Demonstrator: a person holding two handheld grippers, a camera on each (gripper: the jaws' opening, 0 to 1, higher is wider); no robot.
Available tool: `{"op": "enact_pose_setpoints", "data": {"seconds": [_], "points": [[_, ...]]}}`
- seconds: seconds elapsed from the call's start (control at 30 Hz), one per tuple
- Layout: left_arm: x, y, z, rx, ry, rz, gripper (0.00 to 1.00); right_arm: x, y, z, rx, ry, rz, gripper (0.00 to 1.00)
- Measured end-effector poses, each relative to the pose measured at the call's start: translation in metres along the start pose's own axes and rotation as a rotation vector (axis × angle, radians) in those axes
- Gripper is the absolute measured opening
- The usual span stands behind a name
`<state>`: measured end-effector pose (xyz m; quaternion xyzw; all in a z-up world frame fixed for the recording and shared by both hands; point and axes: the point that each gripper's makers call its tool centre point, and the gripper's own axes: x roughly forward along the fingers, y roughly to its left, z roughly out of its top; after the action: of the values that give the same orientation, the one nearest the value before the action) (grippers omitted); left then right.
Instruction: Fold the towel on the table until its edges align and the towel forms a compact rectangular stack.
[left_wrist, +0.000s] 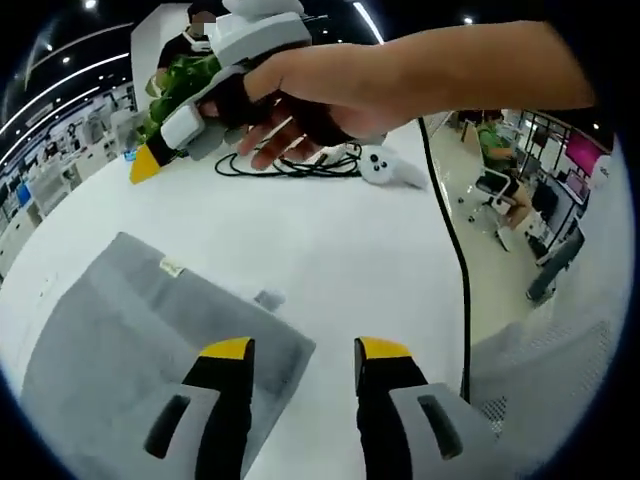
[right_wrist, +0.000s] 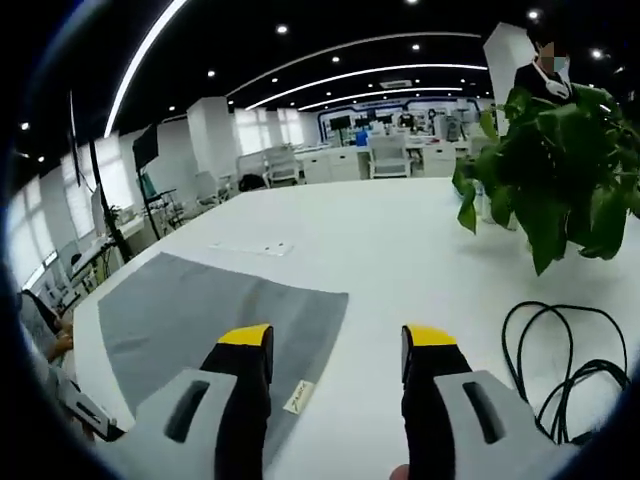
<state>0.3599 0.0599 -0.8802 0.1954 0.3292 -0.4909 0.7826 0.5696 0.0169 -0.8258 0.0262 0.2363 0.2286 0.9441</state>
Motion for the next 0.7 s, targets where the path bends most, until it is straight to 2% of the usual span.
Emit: {"op": "enact_pose_setpoints", "data": {"seconds": [0.33,0.5,0.7], "points": [[0.017,0.002,-0.010,-0.010,0.036,-0.005,0.39,0.034,-0.007,-0.009,0.002,0.028,0.015,0.46],[0.020,0.003,-0.012,-0.007,0.043,-0.002,0.39,0.052,-0.009,-0.012,0.005,0.054,-0.008,0.38],[0.022,0.007,-0.014,-0.007,0.057,0.005,0.38,0.069,-0.009,-0.014,0.016,0.070,-0.016,0.39]]}}
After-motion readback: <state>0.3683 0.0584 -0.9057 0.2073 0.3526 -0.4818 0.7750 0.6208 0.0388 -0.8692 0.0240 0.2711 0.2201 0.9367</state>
